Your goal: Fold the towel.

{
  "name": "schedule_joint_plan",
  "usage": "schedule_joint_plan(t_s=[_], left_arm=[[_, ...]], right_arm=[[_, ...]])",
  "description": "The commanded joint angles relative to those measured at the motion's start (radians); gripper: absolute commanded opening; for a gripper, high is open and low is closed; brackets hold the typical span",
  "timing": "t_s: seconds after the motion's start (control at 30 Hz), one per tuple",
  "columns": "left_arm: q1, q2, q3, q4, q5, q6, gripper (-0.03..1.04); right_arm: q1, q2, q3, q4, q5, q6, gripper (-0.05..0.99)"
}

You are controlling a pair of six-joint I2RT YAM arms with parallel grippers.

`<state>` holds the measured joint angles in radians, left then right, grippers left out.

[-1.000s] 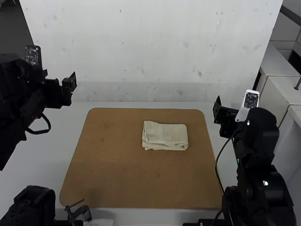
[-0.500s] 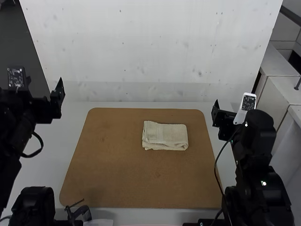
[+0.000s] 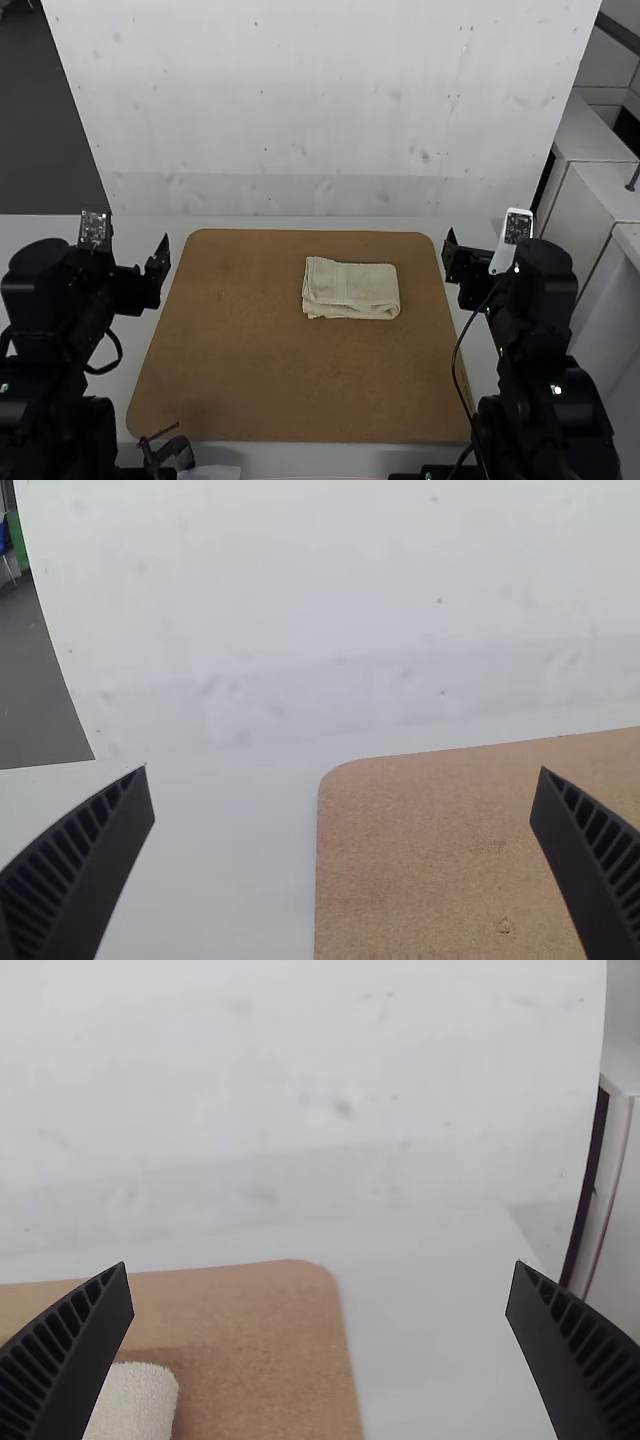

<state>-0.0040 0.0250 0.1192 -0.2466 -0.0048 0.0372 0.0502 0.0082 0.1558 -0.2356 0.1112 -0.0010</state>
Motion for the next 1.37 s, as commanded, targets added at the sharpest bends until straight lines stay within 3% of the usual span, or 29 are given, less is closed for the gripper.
schedule_joint_plan(t_s=[0.0, 0.27, 0.43, 1.33], left_arm=[[0.002, -0.008, -0.035, 0.02, 0.035, -0.014, 0.97], [0.007, -0.008, -0.041, 0.029, 0.091, -0.022, 0.97], [0.006, -0.008, -0.043, 0.029, 0.088, -0.023, 0.99], [0.007, -0.008, -0.041, 0.03, 0.086, -0.023, 0.99]], right_arm=[[-0.009, 0.003, -0.015, 0.01, -0.025, -0.001, 0.96], [-0.01, 0.009, -0.029, 0.009, -0.05, 0.009, 0.96], [-0.01, 0.007, -0.048, 0.032, -0.091, 0.033, 0.97], [-0.01, 0.007, -0.05, 0.032, -0.091, 0.033, 0.97]])
